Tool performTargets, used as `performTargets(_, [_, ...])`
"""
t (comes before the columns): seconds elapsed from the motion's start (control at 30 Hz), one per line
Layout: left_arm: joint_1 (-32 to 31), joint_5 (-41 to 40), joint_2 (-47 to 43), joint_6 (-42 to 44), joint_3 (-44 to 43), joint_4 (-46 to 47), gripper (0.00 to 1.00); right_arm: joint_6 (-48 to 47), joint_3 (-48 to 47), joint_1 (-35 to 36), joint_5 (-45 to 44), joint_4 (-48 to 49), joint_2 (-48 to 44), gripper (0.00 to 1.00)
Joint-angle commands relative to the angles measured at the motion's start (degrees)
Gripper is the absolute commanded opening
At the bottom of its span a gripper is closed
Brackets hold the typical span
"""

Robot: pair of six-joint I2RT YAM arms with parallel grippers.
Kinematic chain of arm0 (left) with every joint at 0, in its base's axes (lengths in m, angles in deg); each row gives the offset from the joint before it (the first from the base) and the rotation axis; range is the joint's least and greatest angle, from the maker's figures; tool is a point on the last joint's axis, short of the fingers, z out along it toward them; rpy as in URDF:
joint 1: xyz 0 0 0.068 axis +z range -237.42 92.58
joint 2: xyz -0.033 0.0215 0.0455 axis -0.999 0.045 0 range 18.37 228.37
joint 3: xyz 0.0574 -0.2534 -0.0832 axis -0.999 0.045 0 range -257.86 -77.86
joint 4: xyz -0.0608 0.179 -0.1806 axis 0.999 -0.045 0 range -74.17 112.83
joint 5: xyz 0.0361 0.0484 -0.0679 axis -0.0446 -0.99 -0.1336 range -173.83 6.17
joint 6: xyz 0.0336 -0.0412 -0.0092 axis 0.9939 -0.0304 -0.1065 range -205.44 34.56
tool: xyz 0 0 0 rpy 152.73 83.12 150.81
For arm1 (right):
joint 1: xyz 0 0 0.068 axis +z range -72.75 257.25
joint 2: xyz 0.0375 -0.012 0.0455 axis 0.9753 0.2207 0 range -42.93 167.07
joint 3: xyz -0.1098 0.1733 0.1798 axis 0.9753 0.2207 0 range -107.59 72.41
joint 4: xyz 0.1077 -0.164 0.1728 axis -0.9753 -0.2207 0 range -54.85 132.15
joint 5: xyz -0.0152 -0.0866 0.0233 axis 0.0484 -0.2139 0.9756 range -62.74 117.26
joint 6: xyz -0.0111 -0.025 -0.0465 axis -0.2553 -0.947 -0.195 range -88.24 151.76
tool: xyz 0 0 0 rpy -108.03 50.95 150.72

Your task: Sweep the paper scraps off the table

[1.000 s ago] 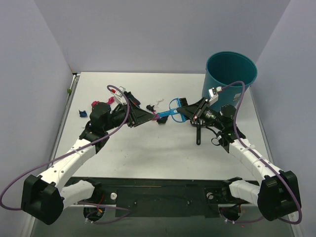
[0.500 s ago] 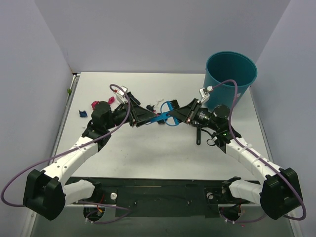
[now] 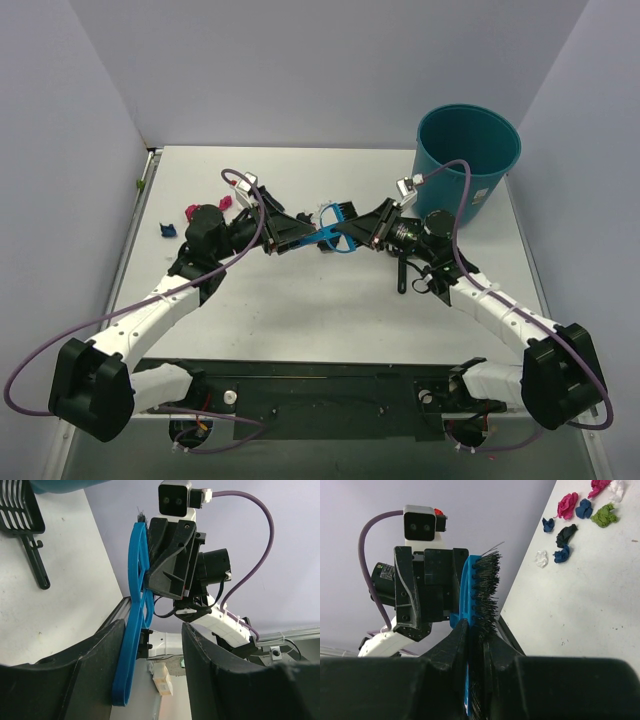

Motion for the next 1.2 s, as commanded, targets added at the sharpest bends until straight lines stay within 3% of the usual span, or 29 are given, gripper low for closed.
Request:
performTargets(0.0, [0.1, 0.95, -0.05, -0.12, 0.07, 4.32, 0.59, 2.6, -2.36, 0.34, -0.86, 9.11, 0.88, 0.0])
performTargets(0.37, [0.1, 1.3, -0.67, -0.91, 1.38, 5.81, 0.56, -1.26, -3.42, 0.34, -1.56, 3.49, 0.36, 0.0])
performTargets(0.5, [0.1, 1.3, -0.67, -0.91, 1.38, 5.81, 0.48, -2.05, -3.68, 0.34, -1.56, 1.73, 0.01, 0.0])
performTargets(0.6, [0.1, 1.65, -0.67, -1.0, 1.56, 6.07, 0.36, -2.49, -3.51, 0.34, -1.65, 1.11, -0.26, 0.0])
performTargets(0.67, [0.1, 1.56, -0.67, -1.08, 1.65, 6.34, 0.2, -2.58, -3.51, 0.43, -1.56, 1.02, -0.35, 0.0])
performTargets(0.7, [0.1, 1.56, -0.67, -1.08, 1.65, 6.34, 0.17, -2.58, -3.42, 0.52, -1.47, 1.02, -0.35, 0.0])
performTargets(0.73, [0.1, 1.65, -0.58, -1.08, 1.74, 6.34, 0.0, -2.67, -3.33, 0.43, -1.38, 1.02, -0.35, 0.0])
performTargets(0.77, [0.1, 1.56, -0.41, -1.08, 1.65, 6.25, 0.0, -2.76, -3.33, 0.43, -1.21, 1.02, -0.35, 0.0])
performTargets(0.8, [0.1, 1.56, -0.32, -0.74, 1.65, 6.25, 0.0, -3.02, -3.33, 0.34, -1.29, 0.59, -0.52, 0.04])
performTargets(0.83, [0.1, 1.65, -0.32, -0.38, 1.56, 5.73, 0.0, -3.54, -3.24, 0.26, -1.99, -1.42, -0.96, 0.47])
performTargets(0.9, [0.19, 1.3, -0.75, 2.07, 1.56, 4.06, 0.0, -5.55, -2.81, -0.88, -3.66, -5.02, -3.23, 0.94])
performTargets(1.07, [1.15, -5.53, -5.23, 17.06, -0.01, -13.47, 0.0, -14.78, -2.1, -5.89, -8.93, -21.8, -12.64, 0.96])
performTargets(1.17, [1.5, -12.22, -7.6, 25.26, -1.77, -23.52, 0.0, -23.83, -1.93, -6.69, -17.51, -37.06, -20.97, 0.97])
